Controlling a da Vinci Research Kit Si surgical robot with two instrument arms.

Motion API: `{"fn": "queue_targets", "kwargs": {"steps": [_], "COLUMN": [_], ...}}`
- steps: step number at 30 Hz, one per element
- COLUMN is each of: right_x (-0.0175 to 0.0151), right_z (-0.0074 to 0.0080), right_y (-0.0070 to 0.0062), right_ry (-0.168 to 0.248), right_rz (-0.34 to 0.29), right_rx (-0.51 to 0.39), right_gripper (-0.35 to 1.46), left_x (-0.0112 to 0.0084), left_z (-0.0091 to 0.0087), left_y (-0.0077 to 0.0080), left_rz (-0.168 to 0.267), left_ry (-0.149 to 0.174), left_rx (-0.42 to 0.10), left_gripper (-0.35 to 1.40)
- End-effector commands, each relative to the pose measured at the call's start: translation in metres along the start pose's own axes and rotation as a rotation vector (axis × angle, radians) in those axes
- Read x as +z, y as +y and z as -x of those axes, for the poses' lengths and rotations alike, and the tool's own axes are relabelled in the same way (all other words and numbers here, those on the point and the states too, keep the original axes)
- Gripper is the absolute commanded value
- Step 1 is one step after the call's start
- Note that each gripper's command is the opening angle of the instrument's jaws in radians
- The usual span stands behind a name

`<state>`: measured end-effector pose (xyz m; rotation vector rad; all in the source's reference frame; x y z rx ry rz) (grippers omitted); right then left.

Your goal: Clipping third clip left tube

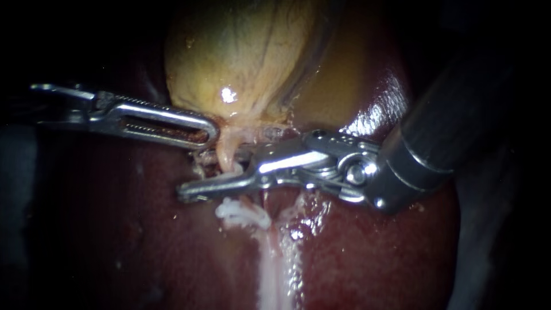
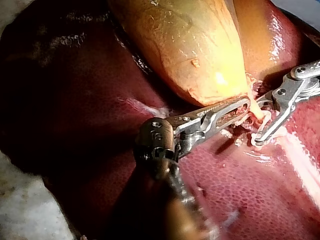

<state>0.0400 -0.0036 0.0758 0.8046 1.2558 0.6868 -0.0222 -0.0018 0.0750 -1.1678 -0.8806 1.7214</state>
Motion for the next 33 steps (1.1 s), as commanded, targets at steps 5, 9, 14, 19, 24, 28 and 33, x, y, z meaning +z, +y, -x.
{"fn": "queue_targets", "kwargs": {"steps": [5,9,14,19,24,28,33], "right_x": [-0.0007,-0.0017,-0.0018,-0.0017,-0.0015,-0.0014,-0.0015], "right_z": [0.0004,0.0007,0.0009,0.0013,0.0018,0.0020,0.0020], "right_y": [-0.0005,-0.0009,-0.0009,-0.0011,-0.0012,-0.0012,-0.0012], "right_ry": [-0.005,-0.049,-0.072,-0.105,-0.108,-0.108,-0.108], "right_rz": [-0.009,-0.041,-0.036,-0.041,-0.046,-0.046,-0.046], "right_rx": [-0.002,0.046,0.062,0.065,0.066,0.065,0.065], "right_gripper": [0.28,-0.35,-0.35,-0.35,-0.35,-0.35,-0.35], "left_x": [0.0000,0.0000,0.0000,0.0000,0.0000,0.0000,0.0000], "left_z": [0.0000,0.0000,0.0000,0.0000,0.0000,0.0000,0.0000], "left_y": [0.0000,0.0000,0.0000,-0.0001,-0.0001,-0.0001,-0.0002], "left_rz": [0.000,0.000,0.000,0.000,0.000,0.000,0.001], "left_ry": [0.000,0.000,0.000,0.000,0.000,0.000,0.000], "left_rx": [0.000,0.000,0.000,0.000,0.000,0.000,0.000], "left_gripper": [-0.35,-0.35,-0.35,-0.35,-0.35,-0.35,-0.35]}}
